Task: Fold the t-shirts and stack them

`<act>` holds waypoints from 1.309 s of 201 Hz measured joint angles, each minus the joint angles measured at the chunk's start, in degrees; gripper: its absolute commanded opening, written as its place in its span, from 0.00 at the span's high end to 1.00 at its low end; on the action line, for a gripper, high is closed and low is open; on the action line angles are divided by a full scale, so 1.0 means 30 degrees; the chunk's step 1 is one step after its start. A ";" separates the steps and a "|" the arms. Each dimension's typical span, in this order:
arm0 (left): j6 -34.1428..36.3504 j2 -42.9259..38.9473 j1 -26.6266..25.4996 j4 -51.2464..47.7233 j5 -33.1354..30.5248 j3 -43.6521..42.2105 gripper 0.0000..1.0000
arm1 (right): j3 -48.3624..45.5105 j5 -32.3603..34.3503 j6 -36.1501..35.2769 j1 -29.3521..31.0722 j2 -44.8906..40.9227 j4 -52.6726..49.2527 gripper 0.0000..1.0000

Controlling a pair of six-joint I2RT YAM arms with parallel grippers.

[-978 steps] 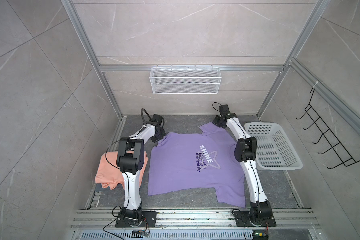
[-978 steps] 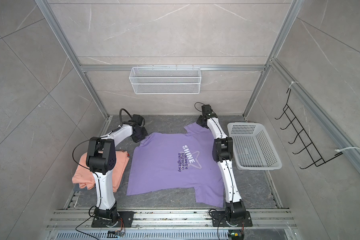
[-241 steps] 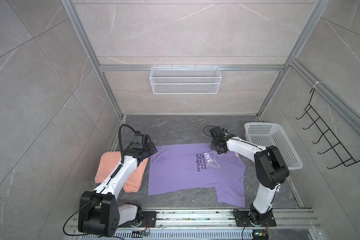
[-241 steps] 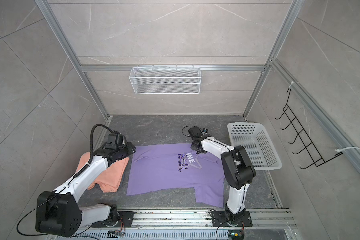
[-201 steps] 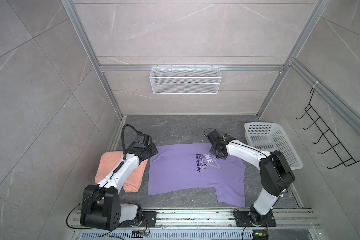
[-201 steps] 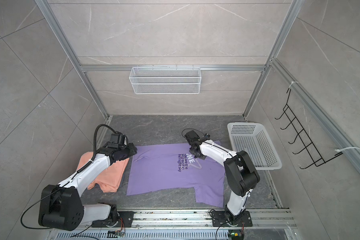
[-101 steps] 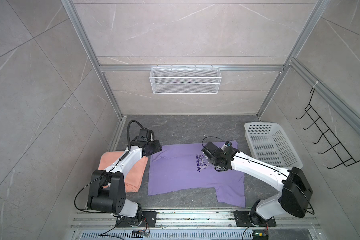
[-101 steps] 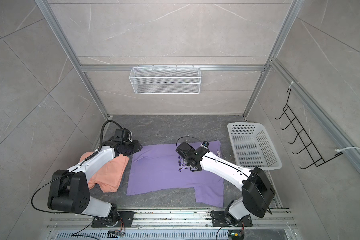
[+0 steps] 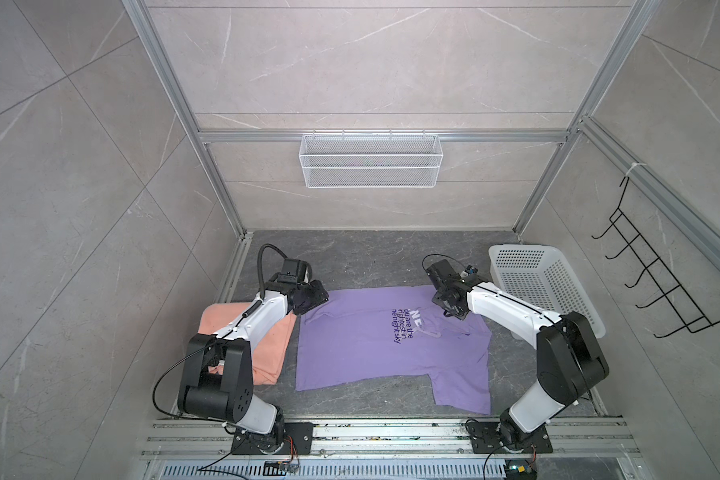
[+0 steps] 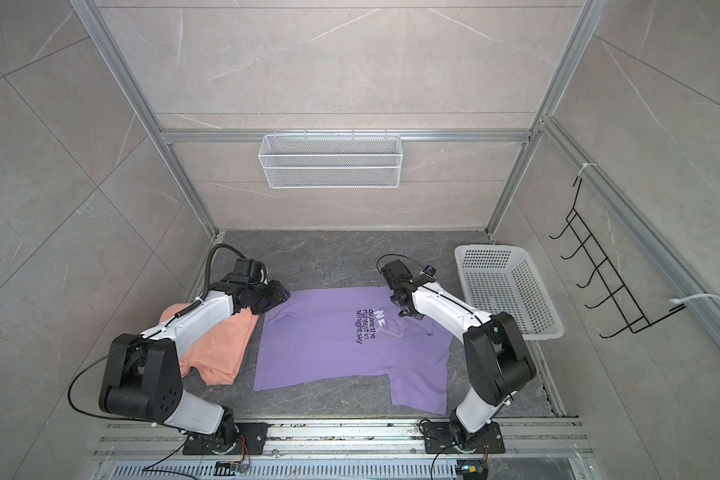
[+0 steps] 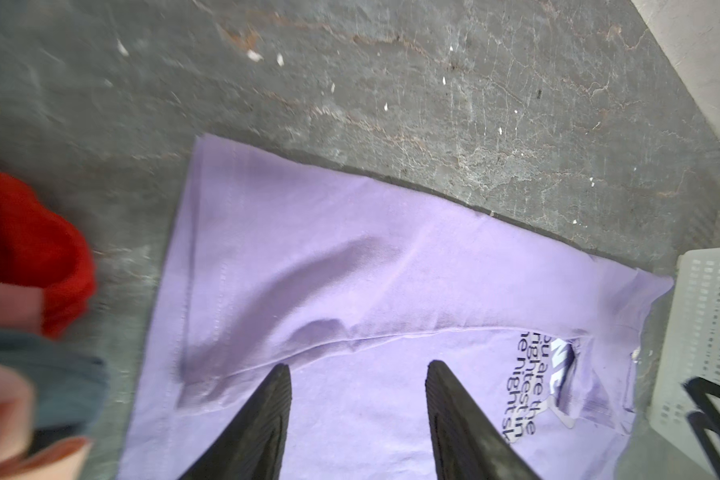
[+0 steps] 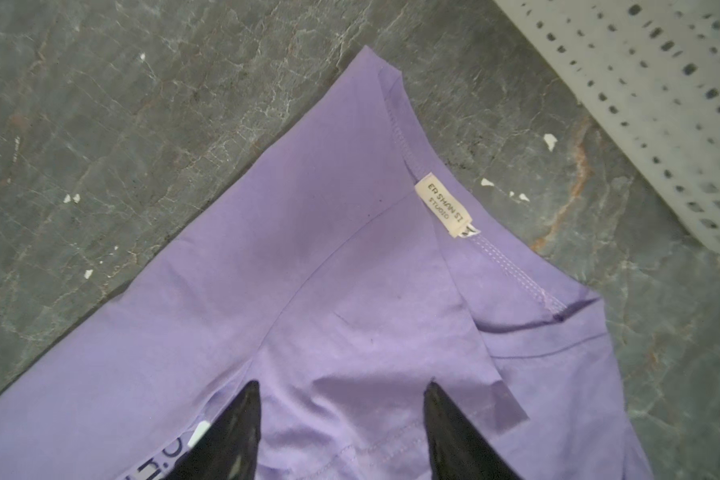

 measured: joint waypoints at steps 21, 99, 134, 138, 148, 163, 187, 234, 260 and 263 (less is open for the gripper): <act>-0.1166 0.0889 -0.0495 0.0117 -0.0131 0.0000 0.44 | -0.0117 -0.0787 -0.0874 -0.0415 0.0831 0.0459 0.37; -0.4277 0.3395 -0.0707 0.1166 -0.1406 -0.0780 0.44 | -0.1814 -0.2798 -0.2273 -0.2470 0.2076 0.1698 0.37; -0.4269 0.5217 -0.0707 0.1071 -0.1880 0.1348 0.44 | 0.0699 -0.3118 -0.3075 -0.3082 0.3971 0.1158 0.37; -0.4240 0.5537 -0.0699 0.1027 -0.1923 0.1814 0.44 | 0.1137 -0.3133 -0.3140 -0.3155 0.4262 0.1122 0.37; -0.3993 0.6666 -0.0641 0.0954 -0.2011 0.3228 0.44 | 0.2390 -0.3169 -0.3483 -0.3381 0.5180 0.0925 0.38; -0.3636 0.8225 -0.0546 0.0685 -0.2120 0.5377 0.44 | 0.4240 -0.3264 -0.3861 -0.3701 0.6426 0.0546 0.38; -0.2907 1.0506 -0.0313 -0.0073 -0.2361 0.8794 0.44 | 0.7606 -0.3636 -0.4255 -0.4357 0.8539 -0.0175 0.39; -0.0911 1.1956 0.0357 -0.1217 -0.2229 1.1708 0.43 | 0.9792 -0.4918 -0.5435 -0.5348 0.9566 0.0015 0.39; 0.0372 1.1519 0.0532 -0.1945 -0.2127 1.2276 0.43 | 0.9151 -0.5625 -0.6543 -0.5384 0.8357 0.0444 0.38; 0.0503 1.1358 0.0539 -0.2098 -0.2127 1.2276 0.43 | 0.8983 -0.5661 -0.6586 -0.5370 0.8014 0.0459 0.38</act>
